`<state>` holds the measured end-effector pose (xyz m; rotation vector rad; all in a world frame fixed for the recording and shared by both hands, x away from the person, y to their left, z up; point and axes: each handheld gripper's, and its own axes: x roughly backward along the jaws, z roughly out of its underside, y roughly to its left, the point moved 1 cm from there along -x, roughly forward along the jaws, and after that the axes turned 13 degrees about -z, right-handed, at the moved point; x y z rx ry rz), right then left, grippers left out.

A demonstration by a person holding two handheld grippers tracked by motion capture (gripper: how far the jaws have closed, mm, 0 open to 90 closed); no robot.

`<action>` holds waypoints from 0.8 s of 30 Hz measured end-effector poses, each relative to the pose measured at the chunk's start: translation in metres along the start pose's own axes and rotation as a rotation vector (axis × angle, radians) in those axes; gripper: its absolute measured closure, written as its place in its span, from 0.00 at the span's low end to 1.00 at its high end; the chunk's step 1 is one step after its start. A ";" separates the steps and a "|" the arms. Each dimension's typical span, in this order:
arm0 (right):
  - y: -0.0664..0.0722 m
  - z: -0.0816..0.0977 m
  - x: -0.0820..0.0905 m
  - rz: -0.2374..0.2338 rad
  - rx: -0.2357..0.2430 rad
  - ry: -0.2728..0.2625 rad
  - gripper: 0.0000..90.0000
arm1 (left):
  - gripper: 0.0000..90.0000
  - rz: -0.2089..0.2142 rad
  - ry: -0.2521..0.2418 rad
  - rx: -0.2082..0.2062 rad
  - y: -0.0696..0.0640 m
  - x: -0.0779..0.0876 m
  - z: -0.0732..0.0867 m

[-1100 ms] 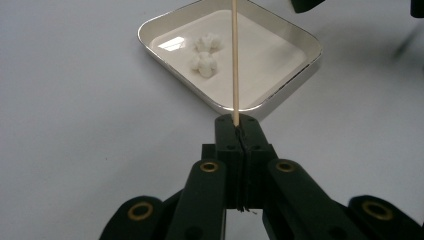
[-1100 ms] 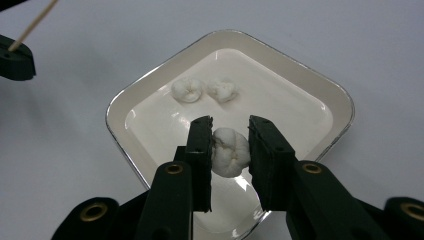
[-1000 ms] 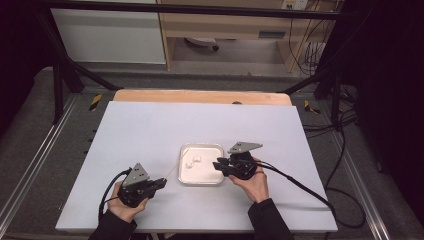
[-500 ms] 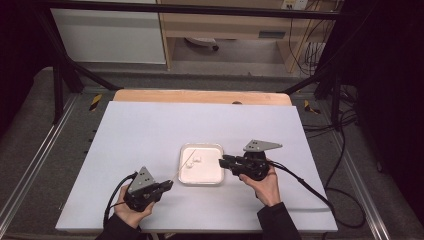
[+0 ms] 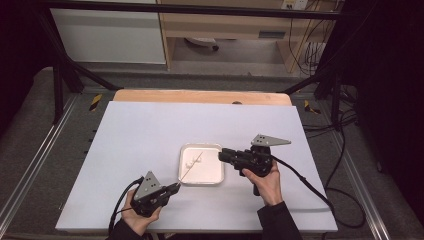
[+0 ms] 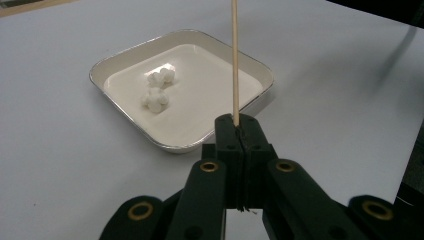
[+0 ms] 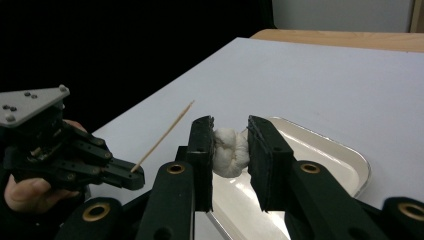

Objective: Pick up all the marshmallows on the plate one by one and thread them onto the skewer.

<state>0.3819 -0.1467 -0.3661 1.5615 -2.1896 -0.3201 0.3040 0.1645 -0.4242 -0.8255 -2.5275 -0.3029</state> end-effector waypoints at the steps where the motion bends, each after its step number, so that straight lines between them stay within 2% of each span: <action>1: 0.000 0.000 0.000 0.000 0.000 0.000 0.81 | 0.99 0.000 -0.003 0.000 -0.001 0.000 0.000; 5: 0.001 -0.006 -0.002 -0.027 -0.007 -0.024 0.81 | 0.99 0.003 -0.007 -0.001 -0.003 -0.001 -0.001; 9: 0.001 -0.012 -0.005 -0.031 -0.011 -0.040 0.81 | 0.99 0.009 -0.006 -0.009 -0.004 -0.002 -0.001; 13: 0.000 -0.015 -0.010 -0.041 -0.019 -0.044 0.81 | 0.99 0.011 -0.009 -0.010 -0.005 -0.002 -0.001; 17: -0.003 -0.017 -0.019 -0.064 -0.047 -0.043 0.81 | 0.99 0.011 -0.011 -0.013 -0.006 -0.002 -0.001; 24: -0.003 -0.021 -0.028 -0.094 -0.057 -0.031 0.81 | 0.99 0.010 -0.016 -0.015 -0.006 -0.001 -0.001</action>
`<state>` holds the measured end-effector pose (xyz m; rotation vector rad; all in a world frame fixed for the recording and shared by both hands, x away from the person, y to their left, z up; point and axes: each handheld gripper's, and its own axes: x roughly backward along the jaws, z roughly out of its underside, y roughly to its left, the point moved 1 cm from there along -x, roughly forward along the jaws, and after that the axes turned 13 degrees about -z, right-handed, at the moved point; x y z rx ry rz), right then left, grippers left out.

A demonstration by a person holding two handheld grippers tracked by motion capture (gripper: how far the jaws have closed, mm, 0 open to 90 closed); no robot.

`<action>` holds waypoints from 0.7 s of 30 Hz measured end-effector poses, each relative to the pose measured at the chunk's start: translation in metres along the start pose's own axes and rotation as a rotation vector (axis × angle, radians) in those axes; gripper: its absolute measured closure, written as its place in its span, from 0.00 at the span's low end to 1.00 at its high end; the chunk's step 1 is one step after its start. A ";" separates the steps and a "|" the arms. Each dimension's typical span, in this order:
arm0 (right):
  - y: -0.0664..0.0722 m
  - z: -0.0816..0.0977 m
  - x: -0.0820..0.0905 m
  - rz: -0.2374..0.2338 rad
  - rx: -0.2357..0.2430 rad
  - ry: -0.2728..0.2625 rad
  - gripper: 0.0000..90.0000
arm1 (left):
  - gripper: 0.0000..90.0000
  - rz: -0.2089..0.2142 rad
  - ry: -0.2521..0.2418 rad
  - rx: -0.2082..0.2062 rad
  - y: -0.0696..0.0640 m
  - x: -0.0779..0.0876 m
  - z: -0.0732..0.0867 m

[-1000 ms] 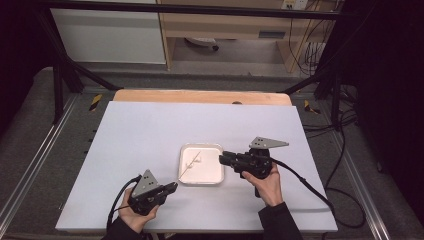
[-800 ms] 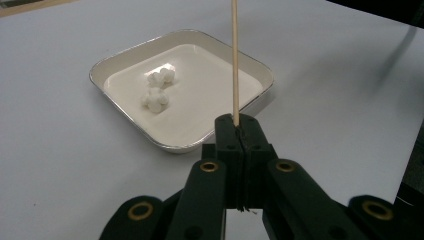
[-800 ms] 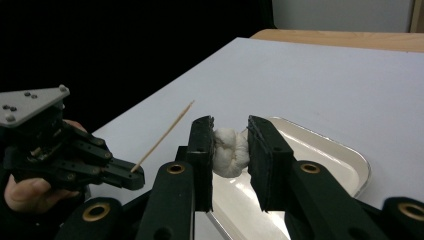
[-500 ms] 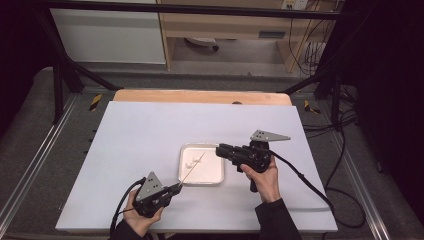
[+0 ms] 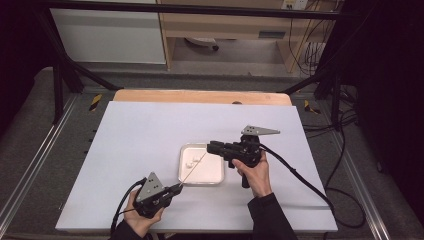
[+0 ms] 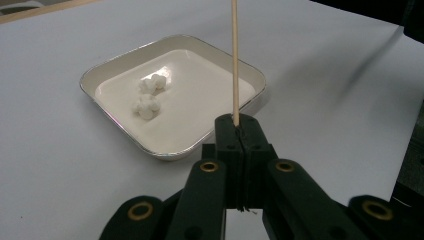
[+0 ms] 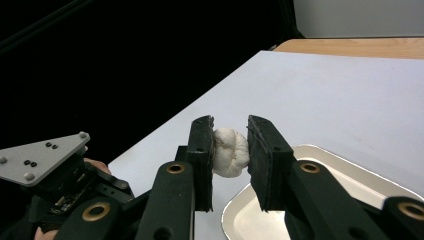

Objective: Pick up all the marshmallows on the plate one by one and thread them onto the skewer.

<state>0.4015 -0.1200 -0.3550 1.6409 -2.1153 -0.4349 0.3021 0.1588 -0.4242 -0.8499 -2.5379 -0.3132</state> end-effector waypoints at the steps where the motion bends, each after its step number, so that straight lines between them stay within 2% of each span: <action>1: 0.000 0.000 0.000 0.000 0.000 0.000 0.81 | 0.99 0.001 -0.001 0.002 0.000 0.000 0.000; 21: -0.004 0.005 -0.007 -0.040 -0.044 0.032 0.83 | 0.99 -0.001 -0.007 -0.005 0.000 0.000 0.001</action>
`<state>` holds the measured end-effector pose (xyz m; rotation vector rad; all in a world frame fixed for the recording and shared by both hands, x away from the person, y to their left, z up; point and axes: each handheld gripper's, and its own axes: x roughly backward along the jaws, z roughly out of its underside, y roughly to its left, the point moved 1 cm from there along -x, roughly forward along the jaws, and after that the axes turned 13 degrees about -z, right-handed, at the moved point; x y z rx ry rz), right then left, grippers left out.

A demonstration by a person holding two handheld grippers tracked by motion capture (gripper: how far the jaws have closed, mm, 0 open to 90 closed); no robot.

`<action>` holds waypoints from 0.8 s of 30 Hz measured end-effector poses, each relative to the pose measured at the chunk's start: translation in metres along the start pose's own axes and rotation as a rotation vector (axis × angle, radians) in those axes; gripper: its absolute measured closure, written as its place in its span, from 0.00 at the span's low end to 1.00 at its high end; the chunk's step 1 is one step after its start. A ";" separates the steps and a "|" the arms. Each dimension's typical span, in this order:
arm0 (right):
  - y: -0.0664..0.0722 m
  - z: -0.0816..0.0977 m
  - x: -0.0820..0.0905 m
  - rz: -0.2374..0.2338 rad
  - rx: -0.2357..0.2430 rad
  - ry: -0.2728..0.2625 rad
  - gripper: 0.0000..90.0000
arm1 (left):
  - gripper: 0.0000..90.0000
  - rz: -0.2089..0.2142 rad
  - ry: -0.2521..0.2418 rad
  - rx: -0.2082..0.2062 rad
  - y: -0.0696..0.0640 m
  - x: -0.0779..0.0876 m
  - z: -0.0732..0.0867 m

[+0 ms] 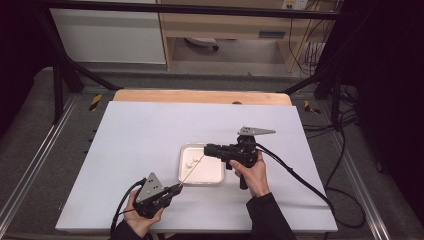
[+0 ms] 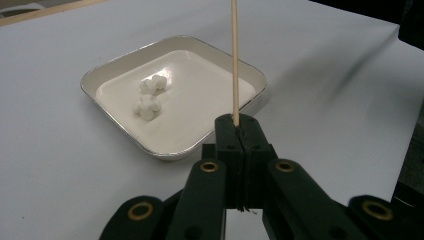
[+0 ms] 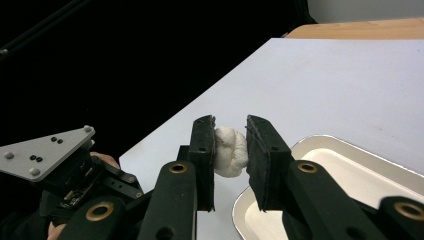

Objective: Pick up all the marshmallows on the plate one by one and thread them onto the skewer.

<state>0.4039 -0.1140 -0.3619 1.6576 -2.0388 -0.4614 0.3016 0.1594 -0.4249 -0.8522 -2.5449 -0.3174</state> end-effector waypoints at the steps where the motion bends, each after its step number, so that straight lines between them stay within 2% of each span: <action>1: 0.000 0.000 0.000 0.000 0.000 0.000 0.83 | 0.99 0.000 0.000 -0.002 0.000 0.000 0.000; 8: 0.001 0.002 -0.001 -0.021 -0.001 0.008 0.86 | 0.99 0.001 -0.018 -0.010 0.000 0.001 0.001; 24: 0.006 0.010 -0.009 -0.056 -0.005 -0.044 0.88 | 0.99 -0.007 -0.044 0.014 0.000 0.004 0.002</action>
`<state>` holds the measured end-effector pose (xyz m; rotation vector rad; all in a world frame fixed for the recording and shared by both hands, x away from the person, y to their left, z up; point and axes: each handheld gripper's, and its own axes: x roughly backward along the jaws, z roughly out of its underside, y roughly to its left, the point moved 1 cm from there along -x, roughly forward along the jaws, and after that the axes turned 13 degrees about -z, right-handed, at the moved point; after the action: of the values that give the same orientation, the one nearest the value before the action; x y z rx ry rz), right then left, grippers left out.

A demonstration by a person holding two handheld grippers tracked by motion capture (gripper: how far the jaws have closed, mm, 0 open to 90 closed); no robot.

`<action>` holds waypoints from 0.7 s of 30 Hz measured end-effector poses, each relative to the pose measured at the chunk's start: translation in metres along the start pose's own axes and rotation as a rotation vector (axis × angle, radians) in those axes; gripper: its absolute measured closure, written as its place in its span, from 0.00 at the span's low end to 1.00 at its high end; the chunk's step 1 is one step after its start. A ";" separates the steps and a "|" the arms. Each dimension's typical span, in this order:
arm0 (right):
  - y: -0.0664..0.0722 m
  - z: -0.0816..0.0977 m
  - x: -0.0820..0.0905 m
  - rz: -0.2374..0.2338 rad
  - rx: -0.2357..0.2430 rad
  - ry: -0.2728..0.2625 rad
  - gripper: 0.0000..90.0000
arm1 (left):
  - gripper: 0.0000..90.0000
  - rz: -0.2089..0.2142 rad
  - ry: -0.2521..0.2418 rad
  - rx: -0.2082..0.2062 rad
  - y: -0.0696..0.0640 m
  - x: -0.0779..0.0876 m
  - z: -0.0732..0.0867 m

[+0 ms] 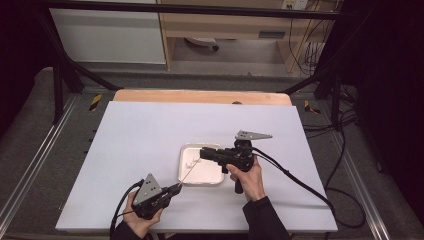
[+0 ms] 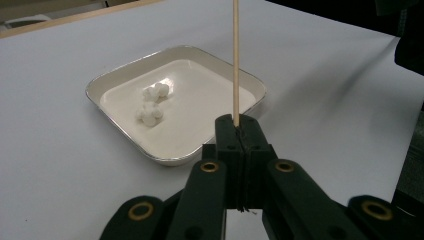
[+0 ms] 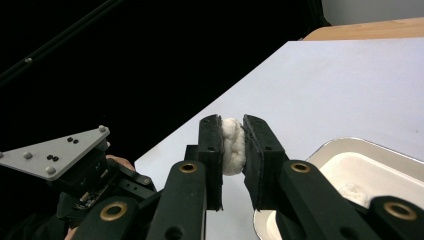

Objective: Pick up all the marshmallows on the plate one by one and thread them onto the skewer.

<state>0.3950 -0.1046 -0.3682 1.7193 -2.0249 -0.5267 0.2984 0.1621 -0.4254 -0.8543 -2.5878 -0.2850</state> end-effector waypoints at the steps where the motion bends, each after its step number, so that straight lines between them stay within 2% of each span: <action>1: 0.000 0.000 0.000 0.000 0.000 0.000 0.88 | 0.99 -0.001 -0.001 0.000 0.000 0.000 0.000; 8: 0.000 0.003 -0.003 -0.017 -0.012 0.002 0.89 | 0.99 -0.004 0.009 -0.006 -0.001 0.000 0.000; 21: 0.002 0.010 -0.007 -0.022 0.001 0.005 0.90 | 0.99 -0.012 0.017 -0.004 -0.001 0.000 0.000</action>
<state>0.3888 -0.0971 -0.3765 1.7438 -2.0052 -0.5286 0.2982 0.1614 -0.4258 -0.8344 -2.5781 -0.3005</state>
